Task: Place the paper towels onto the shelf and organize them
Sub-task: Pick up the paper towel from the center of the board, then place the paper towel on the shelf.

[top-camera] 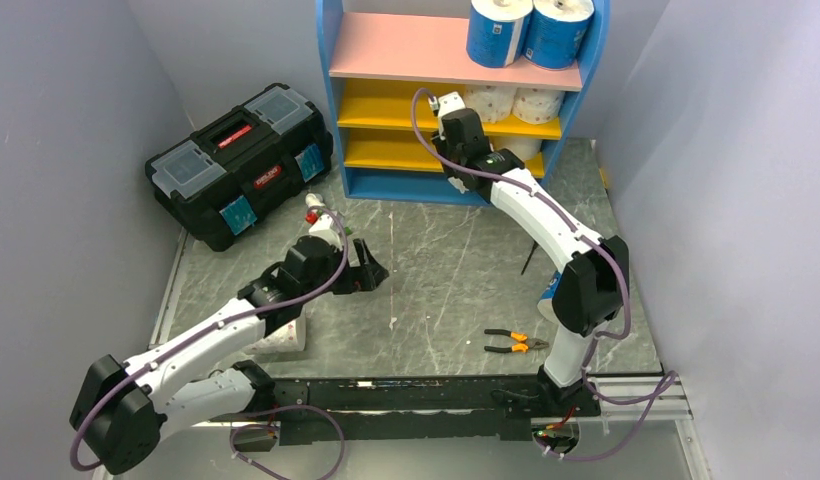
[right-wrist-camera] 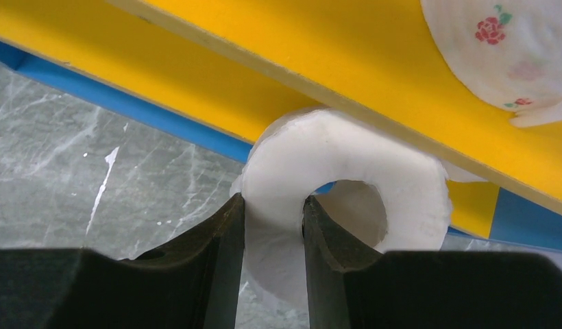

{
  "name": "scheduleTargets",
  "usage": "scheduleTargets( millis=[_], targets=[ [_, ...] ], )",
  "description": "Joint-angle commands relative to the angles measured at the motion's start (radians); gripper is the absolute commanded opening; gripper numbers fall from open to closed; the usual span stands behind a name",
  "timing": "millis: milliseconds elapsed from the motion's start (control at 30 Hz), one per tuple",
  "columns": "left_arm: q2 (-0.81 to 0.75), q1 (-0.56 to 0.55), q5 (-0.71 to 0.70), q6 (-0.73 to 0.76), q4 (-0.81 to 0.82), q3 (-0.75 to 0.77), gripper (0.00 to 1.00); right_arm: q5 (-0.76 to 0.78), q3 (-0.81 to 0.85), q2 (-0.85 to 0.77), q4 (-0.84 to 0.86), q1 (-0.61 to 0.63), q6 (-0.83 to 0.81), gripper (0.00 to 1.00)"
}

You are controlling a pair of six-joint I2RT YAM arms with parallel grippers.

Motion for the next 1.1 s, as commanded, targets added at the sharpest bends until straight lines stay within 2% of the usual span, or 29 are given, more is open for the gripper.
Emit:
scheduleTargets(
  millis=[0,367,700,833,1067],
  targets=[
    [0.037,0.0,0.015,0.006,0.136,0.068,0.99,0.0,0.056,0.011,0.122,-0.037,-0.014,0.17],
    [0.105,-0.001,-0.053,0.015,0.406,0.075,1.0,-0.022,0.046,0.03,0.149,-0.059,-0.003,0.17],
    [0.192,-0.001,-0.052,0.132,0.506,0.127,0.99,-0.026,0.06,0.058,0.168,-0.071,0.007,0.17],
    [0.247,-0.001,-0.04,0.186,0.645,0.124,0.99,-0.031,0.082,0.067,0.161,-0.072,0.012,0.18],
    [0.427,0.0,0.02,0.302,1.02,0.116,0.99,-0.031,0.093,0.083,0.157,-0.074,0.018,0.2]
  ],
)
